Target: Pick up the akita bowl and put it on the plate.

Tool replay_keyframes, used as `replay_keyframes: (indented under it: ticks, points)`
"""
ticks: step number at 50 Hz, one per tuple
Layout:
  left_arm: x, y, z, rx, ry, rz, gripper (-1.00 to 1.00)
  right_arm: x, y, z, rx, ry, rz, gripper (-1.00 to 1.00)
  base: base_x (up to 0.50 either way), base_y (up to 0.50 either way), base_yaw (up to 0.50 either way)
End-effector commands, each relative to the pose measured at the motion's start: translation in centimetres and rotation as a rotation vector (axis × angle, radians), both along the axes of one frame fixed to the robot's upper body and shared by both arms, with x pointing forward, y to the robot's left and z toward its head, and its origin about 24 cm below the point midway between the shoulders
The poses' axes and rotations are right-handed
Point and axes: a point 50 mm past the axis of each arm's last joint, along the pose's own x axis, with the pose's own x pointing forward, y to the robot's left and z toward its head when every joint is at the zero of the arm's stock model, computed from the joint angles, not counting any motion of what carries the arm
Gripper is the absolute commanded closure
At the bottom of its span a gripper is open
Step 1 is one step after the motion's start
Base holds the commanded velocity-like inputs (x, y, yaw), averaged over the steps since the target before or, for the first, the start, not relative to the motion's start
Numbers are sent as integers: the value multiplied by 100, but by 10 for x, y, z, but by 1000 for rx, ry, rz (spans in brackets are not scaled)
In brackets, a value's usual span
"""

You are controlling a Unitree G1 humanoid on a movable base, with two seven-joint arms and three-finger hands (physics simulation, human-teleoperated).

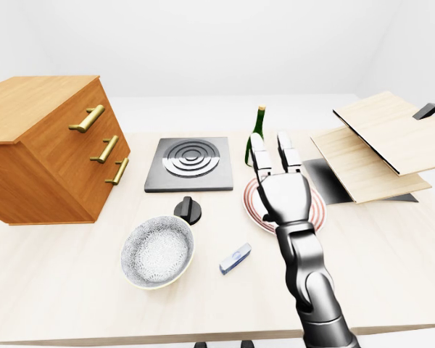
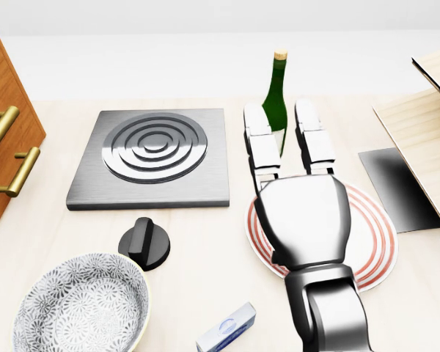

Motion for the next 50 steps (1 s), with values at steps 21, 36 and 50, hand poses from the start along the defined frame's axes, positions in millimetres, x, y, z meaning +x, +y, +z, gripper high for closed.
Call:
replay_keyframes:
  ticks: [21, 36, 50]
  points:
    - [1, -1, 0, 20, 15, -10, -100, -74, 58, -12, -211, 3, 147, -100, 0, 0, 0]
    - [1, -1, 0, 15, 10, -12, -100, -102, 88, -32, -196, -24, 369, -100, 0, 0, 0]
    - [1, -1, 0, 13, 7, -14, -100, -109, 90, -37, -169, 69, 414, -100, 0, 0, 0]
